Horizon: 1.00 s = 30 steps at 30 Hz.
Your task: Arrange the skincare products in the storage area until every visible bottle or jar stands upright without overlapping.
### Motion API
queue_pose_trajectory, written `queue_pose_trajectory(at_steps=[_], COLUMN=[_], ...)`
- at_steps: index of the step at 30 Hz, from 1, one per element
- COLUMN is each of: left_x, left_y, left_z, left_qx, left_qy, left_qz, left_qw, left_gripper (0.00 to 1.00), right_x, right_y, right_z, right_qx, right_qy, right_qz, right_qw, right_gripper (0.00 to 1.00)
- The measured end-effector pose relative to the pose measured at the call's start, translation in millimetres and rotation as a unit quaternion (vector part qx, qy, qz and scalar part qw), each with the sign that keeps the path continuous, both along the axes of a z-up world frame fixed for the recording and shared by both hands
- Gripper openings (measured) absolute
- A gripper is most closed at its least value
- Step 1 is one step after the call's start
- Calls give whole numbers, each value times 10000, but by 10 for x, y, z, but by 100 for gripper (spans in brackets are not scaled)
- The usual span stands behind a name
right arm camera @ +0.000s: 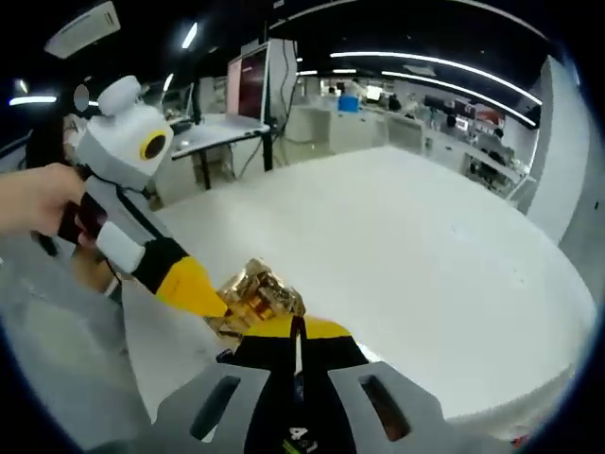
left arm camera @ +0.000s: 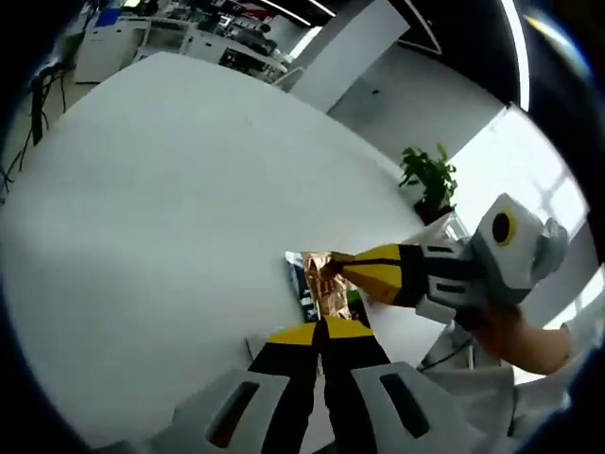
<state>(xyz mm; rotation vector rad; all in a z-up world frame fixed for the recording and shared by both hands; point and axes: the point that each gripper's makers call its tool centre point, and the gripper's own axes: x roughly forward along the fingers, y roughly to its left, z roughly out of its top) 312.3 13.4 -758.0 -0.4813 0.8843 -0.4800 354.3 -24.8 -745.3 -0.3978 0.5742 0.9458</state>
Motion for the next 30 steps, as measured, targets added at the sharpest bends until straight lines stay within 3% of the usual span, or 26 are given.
queue_pose_trajectory(at_steps=[5,12,14,16,23,30], left_x=[111,242,323,288,351,293], left_y=[22,59,86,83,136,87], left_z=[-166,-394,-508,-488,-698,-745], left_qx=[145,287,278,315,312,429], left_qy=[132,305,384,439,696,795], left_qz=[-98,-197,-202,-218,-208,-286], left_qw=[9998,9989,9987,9983,9969,9955], left_gripper=[6,6,6,6,6,6], right_x=[132,251,275,268,269,258], right_y=[39,51,50,36,23,30], right_z=[-275,-489,-540,-568,-704,-777], right_qx=[-212,-502,-599,-676,-922,-1037], right_qy=[148,180,220,232,356,483], right_qz=[-97,-125,-133,-118,-93,-73], right_qw=[9996,9985,9979,9974,9951,9934], right_gripper=[1,1,1,1,1,1])
